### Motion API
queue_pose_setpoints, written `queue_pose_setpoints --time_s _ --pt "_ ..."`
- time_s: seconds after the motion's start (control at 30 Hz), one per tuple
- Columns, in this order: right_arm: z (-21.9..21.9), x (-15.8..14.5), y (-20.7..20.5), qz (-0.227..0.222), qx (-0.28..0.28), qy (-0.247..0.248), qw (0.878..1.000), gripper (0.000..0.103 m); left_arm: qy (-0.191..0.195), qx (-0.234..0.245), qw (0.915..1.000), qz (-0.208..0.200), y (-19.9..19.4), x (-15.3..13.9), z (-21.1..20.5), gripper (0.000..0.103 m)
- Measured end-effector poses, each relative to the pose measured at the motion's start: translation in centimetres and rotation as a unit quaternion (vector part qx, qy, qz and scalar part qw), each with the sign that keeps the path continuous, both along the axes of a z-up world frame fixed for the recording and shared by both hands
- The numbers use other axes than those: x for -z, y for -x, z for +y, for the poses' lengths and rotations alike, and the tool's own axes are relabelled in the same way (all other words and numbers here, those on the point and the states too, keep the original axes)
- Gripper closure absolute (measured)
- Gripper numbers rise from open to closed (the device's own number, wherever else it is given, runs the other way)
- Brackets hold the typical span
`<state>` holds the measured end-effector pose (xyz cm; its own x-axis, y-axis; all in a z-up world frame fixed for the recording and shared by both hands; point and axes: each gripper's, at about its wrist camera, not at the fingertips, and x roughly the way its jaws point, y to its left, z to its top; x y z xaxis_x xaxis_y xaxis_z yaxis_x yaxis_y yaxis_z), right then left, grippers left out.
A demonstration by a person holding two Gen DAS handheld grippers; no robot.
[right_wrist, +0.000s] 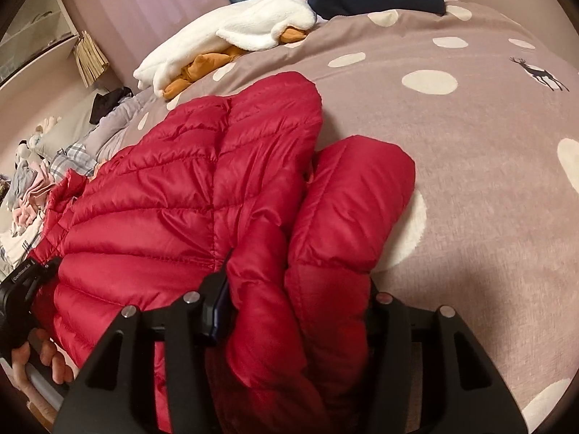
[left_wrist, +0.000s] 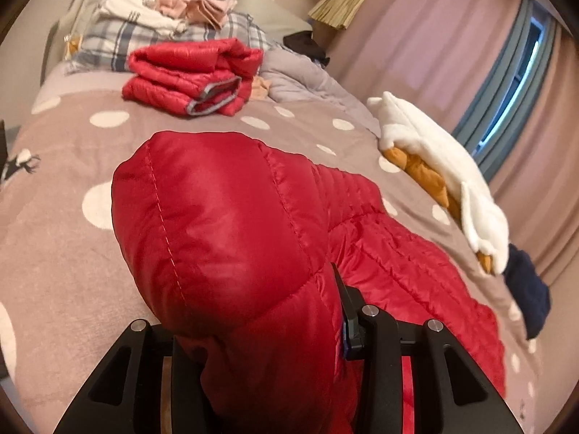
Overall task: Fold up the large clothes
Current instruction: 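Lift the grasped edge with both tools and fold it over the jacket, then press the fold down with the left tool while the right tool opens and withdraws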
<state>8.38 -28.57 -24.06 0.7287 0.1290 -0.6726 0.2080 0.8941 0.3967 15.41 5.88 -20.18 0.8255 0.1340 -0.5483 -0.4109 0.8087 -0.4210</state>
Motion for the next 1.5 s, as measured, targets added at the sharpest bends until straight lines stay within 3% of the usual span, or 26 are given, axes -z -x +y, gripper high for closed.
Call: queue_pose_setpoints --time_s 0.37,0.47,0.63,0.73,0.87,1.0,1.17,1.27,1.5 --pt "0.3 -1.7 3.2 -0.020 0.054 0.026 0.998 0.047 -0.018 -0.008 0.9998 0.004 0.0 -0.1 -0.9 0.063" --pt "0.5 -1.3 2.8 -0.005 0.052 0.044 0.998 0.045 -0.013 -0.002 0.9999 -0.008 0.3 -0.7 -0.9 0.063" --pt "-0.4 -0.4 2.0 0.011 0.053 0.007 0.999 0.040 0.015 0.016 0.9991 -0.037 1.1 -1.5 -0.6 0.063" --pt "0.0 -0.4 2.0 0.012 0.052 0.018 0.998 0.040 0.022 0.032 0.9978 -0.054 1.6 -2.4 -0.8 0.063" --pt "0.5 -0.4 1.6 0.018 0.053 0.040 0.998 0.040 -0.006 0.063 0.9935 -0.095 2.7 -4.4 -2.4 0.063" --pt "0.3 -0.3 1.6 0.019 0.053 0.037 0.998 0.040 -0.046 0.108 0.9846 -0.130 3.6 -5.8 -5.0 0.063" --pt "0.3 -0.3 1.6 0.019 0.054 0.037 0.998 0.040 -0.035 0.181 0.9705 -0.156 4.5 -6.9 -7.4 0.063" --pt "0.3 -0.3 1.6 0.019 0.055 0.032 0.998 0.040 -0.006 0.228 0.9584 -0.171 5.2 -7.5 -8.7 0.063" --pt "-0.5 -0.1 1.8 0.013 0.063 -0.004 0.998 0.039 -0.010 0.320 0.9344 -0.157 6.5 -6.8 -13.5 0.063"
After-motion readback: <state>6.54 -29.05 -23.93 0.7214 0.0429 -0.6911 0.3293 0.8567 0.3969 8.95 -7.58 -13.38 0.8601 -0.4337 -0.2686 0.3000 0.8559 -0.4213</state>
